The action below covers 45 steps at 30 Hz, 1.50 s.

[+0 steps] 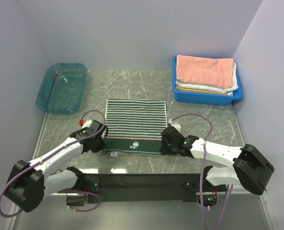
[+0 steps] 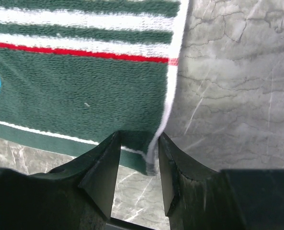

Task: Fold and stack the towels
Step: Fold the towel

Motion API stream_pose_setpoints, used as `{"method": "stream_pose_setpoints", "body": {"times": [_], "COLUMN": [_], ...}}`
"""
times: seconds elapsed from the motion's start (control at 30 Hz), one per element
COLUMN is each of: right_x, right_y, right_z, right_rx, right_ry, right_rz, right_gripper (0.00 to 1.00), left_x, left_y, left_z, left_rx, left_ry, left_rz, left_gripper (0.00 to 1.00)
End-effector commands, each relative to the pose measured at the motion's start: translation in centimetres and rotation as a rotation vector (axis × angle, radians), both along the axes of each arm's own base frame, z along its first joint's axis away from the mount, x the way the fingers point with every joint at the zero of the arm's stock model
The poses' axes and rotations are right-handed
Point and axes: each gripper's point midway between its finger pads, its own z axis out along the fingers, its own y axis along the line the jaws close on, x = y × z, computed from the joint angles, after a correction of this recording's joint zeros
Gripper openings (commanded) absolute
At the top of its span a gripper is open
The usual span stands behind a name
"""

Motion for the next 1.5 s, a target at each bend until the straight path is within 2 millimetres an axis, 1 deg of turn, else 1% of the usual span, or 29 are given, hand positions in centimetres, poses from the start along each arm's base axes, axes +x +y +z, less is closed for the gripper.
{"method": "stream_pose_setpoints", "body": {"times": [0.0, 0.07, 0.1, 0.17, 0.3, 0.37, 0.47, 0.53, 0.6, 0.7, 0.8, 0.87, 0.9, 0.93, 0.97, 1.0, 1.03, 1.07, 1.1, 1.13, 1.17, 1.2, 1.27, 1.3, 1.33, 1.37, 1.4, 1.43, 1.47], "right_x": [-4.0, -4.1, -4.2, -4.3, -4.6, -4.8, -5.0, -4.7, -4.6, -4.3, -4.3, -4.2, -3.8, -3.4, -3.0, -2.1, -1.6, -0.9, 0.4, 1.2, 2.0, 3.1, 5.3, 6.3, 7.7, 8.4, 9.2, 10.2, 10.6], "right_y": [-3.8, -3.9, -3.9, -3.9, -3.8, -3.7, -3.8, -3.8, -4.6, -4.7, -4.7, -4.5, -4.0, -3.5, -3.0, -2.1, -1.9, -1.6, -1.0, -1.0, -0.7, -0.3, -0.1, 0.3, 0.3, 0.6, 1.0, 1.5, 2.0], "right_z": [-3.4, -3.4, -3.5, -3.6, -4.0, -4.1, -4.2, -3.9, -3.4, -2.6, -2.5, -2.4, -1.9, -1.5, -0.8, 0.8, 1.7, 2.7, 4.9, 6.0, 7.0, 8.8, 10.6, 11.6, 12.4, 12.8, 12.5, 12.9, 12.6], "right_rx": [-0.164, -0.169, -0.167, -0.175, -0.188, -0.204, -0.233, -0.258, -0.290, -0.263, -0.264, -0.260, -0.238, -0.211, -0.182, -0.136, -0.121, -0.106, -0.066, -0.059, -0.038, 0.001, 0.051, 0.071, 0.100, 0.116, 0.124, 0.151, 0.181], "right_ry": [0.164, 0.172, 0.176, 0.187, 0.205, 0.214, 0.221, 0.203, 0.194, 0.174, 0.172, 0.171, 0.152, 0.131, 0.111, 0.056, 0.025, -0.008, -0.067, -0.107, -0.136, -0.179, -0.242, -0.266, -0.298, -0.310, -0.306, -0.327, -0.305], "right_rz": [-0.015, -0.018, -0.016, -0.011, 0.009, 0.025, 0.039, 0.037, 0.021, 0.000, -0.007, -0.004, -0.004, -0.001, 0.003, 0.003, 0.006, 0.004, -0.008, -0.006, -0.005, -0.010, -0.017, -0.017, -0.025, -0.022, -0.017, -0.016, -0.004], "right_gripper": [0.45, 0.45, 0.43, 0.40, 0.22, 0.22, 0.21, 0.12, 0.08, 0.08, 0.08, 0.09, 0.12, 0.15, 0.26, 0.34, 0.41, 0.51, 0.55, 0.59, 0.64, 0.66, 0.66, 0.63, 0.59, 0.49, 0.46, 0.44, 0.41], "left_x": [0.9, 1.2, 1.5, 1.7, 1.7, 1.3, 1.3, 1.4, 1.6, 1.6, 1.1, 0.7, 0.9, 0.9, 0.9, 1.0, 1.4, 1.3, 1.8, 2.1, 2.4, 2.5, 3.8, 4.8, 5.7, 6.2, 7.0, 8.5, 9.1], "left_y": [0.5, 0.5, 0.8, 0.7, 0.9, 0.8, 1.1, 1.4, 1.6, 1.4, 0.9, 1.1, 1.5, 1.8, 2.0, 2.2, 2.5, 2.8, 3.0, 3.3, 3.6, 3.8, 3.5, 3.1, 2.5, 1.5, 0.6, -0.6, -1.2], "left_z": [0.7, 1.0, 1.0, 1.0, 0.4, -0.3, -0.6, -0.3, 0.2, 0.8, 0.4, 0.3, 0.5, 0.7, 0.9, 1.2, 2.0, 2.2, 3.3, 3.8, 4.3, 4.7, 6.3, 7.2, 7.8, 8.3, 8.7, 9.1, 9.2], "left_rx": [-0.049, -0.086, -0.097, -0.133, -0.165, -0.166, -0.165, -0.166, -0.159, -0.161, -0.190, -0.193, -0.183, -0.176, -0.168, -0.167, -0.157, -0.142, -0.137, -0.120, -0.107, -0.091, -0.089, -0.085, -0.099, -0.128, -0.157, -0.183, -0.199], "left_ry": [-0.044, -0.064, -0.069, -0.075, -0.063, -0.035, -0.034, -0.049, -0.065, -0.056, -0.032, -0.030, -0.050, -0.057, -0.064, -0.074, -0.106, -0.104, -0.134, -0.151, -0.163, -0.169, -0.199, -0.208, -0.226, -0.226, -0.235, -0.245, -0.244], "left_rz": [0.045, 0.053, 0.074, 0.080, 0.098, 0.099, 0.118, 0.134, 0.137, 0.126, 0.124, 0.138, 0.167, 0.180, 0.191, 0.204, 0.216, 0.222, 0.227, 0.233, 0.234, 0.228, 0.208, 0.182, 0.161, 0.115, 0.085, 0.058, 0.041], "left_gripper": [0.00, 0.00, 0.00, 0.00, 0.00, 0.00, 0.00, 0.00, 0.00, 0.00, 0.00, 0.02, 0.08, 0.10, 0.13, 0.23, 0.27, 0.31, 0.37, 0.41, 0.46, 0.56, 0.61, 0.61, 0.60, 0.58, 0.52, 0.49, 0.45]}}
